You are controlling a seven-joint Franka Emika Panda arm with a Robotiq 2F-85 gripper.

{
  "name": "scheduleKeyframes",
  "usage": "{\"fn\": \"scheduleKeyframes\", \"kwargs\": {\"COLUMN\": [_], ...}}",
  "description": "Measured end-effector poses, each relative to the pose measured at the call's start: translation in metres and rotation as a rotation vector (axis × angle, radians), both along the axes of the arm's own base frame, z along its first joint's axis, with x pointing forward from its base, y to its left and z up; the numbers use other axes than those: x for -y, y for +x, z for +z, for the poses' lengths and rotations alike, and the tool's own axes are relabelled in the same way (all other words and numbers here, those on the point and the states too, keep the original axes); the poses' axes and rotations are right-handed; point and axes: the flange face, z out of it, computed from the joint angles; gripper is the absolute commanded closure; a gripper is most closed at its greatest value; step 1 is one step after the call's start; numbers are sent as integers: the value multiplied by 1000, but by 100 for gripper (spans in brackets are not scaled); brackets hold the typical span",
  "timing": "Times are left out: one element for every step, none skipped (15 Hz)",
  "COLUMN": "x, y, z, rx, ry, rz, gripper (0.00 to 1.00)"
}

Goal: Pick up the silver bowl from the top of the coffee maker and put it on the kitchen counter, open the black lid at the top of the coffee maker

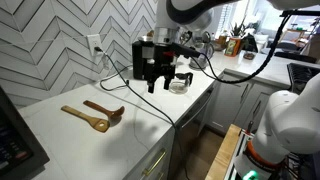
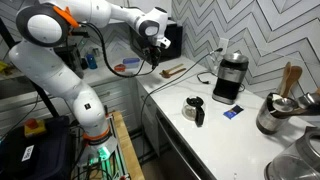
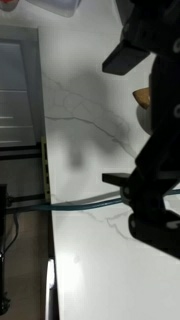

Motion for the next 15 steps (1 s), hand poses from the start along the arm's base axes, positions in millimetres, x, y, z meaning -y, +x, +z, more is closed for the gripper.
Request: {"fn": "scheduleKeyframes", "kwargs": {"x": [0,0,0,0,1,4,9,17,24,32,40,48,56,65,74], "y": [0,0,0,0,1,3,9,16,24,32,41,49,58,66,75], "z": [0,0,0,0,2,7,17,32,50,70,91,111,130,147,161], "rx": [0,0,0,0,5,22,56,102,149,198,249,298,343,383,416], "ry": [0,0,0,0,-5,-23,-60,-107,-153,-198,-244,-289,-333,-369,-395], "rz": [0,0,0,0,0,3,8,14,20,25,26,22,14,1,-16], "gripper": [0,0,0,0,0,0,0,0,0,0,0,0,0,0,0]}}
